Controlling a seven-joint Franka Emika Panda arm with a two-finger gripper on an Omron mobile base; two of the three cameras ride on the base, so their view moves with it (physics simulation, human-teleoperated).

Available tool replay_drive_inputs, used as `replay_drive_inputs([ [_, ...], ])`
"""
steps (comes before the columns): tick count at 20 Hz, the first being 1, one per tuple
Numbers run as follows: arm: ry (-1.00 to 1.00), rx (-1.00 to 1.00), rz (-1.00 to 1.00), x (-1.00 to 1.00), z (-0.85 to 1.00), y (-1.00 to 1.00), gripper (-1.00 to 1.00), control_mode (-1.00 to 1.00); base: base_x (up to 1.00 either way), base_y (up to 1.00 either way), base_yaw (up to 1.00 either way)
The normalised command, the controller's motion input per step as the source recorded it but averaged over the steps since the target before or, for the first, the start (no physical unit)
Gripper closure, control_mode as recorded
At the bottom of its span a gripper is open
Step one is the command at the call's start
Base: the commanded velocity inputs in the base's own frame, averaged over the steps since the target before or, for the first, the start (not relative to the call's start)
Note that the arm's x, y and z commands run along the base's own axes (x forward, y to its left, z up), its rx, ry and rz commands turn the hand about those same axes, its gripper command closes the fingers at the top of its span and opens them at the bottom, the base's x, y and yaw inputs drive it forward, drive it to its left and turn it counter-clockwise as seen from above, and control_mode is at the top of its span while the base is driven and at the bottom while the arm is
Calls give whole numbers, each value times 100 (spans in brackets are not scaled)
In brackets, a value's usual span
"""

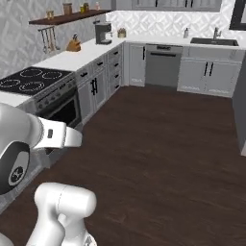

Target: Take the strawberry from the fridge and place it on top of the pancake, located on the dining counter.

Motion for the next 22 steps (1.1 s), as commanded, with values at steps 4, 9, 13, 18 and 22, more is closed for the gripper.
replay_drive_inputs([
  [4,0,0,0,0,0,0,100,100,12,-19,-75],
  [9,0,0,0,0,0,0,100,100,45,-22,-62],
  [13,0,0,0,0,0,0,100,100,100,-26,-12],
  [18,0,0,0,0,0,0,100,100,100,-26,-1],
  [22,0,0,0,0,0,0,100,100,100,-36,0],
])
